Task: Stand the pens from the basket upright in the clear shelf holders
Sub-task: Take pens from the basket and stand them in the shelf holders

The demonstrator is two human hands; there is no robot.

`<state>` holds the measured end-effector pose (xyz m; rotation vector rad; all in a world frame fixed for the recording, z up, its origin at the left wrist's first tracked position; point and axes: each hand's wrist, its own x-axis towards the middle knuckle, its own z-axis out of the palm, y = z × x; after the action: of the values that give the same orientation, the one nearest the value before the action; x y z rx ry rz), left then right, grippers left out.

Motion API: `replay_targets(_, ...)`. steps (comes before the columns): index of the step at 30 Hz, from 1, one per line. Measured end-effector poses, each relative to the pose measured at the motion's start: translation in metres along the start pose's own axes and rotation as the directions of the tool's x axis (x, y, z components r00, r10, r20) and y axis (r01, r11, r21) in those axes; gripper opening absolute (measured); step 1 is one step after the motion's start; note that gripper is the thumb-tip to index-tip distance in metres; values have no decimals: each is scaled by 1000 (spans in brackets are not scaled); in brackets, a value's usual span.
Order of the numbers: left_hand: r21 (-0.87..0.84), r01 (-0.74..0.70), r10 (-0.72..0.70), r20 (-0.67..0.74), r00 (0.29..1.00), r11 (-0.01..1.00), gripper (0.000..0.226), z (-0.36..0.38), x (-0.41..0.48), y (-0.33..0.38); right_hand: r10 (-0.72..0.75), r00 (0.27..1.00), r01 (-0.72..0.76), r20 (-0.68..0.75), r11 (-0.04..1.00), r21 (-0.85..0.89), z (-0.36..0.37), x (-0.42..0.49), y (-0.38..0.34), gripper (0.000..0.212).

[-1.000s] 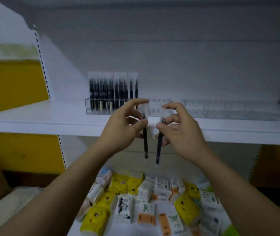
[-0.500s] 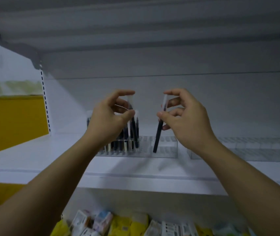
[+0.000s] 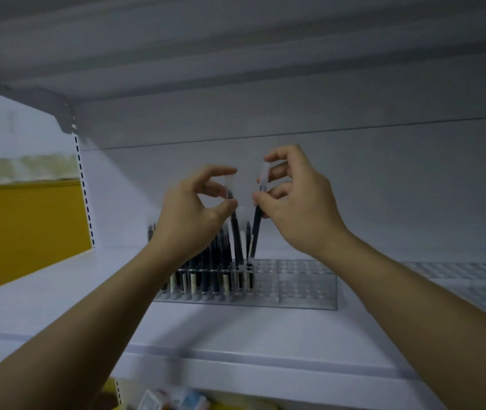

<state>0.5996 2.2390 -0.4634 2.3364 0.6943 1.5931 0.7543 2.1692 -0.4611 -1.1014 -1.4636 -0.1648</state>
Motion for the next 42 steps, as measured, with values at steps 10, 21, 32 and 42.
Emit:
replay_targets(10, 39, -4, 3, 15, 1000, 999, 42, 2, 7, -23, 112, 993, -115, 24, 981, 155, 19, 9, 33, 39)
replay_targets(21, 294, -105, 59, 161, 985, 950, 21, 9, -5, -26, 30, 998, -37, 50, 989, 145, 9, 3, 43, 40)
replay_targets(32, 433, -231, 175, 165, 971, 872, 35, 10, -17, -25, -67, 996, 64, 65, 997, 45, 14, -10, 42, 44)
replay_targets(42, 417, -238, 215, 104, 971, 877, 37, 17, -24, -30, -142, 974, 165, 174, 978, -126, 21, -23, 45, 46)
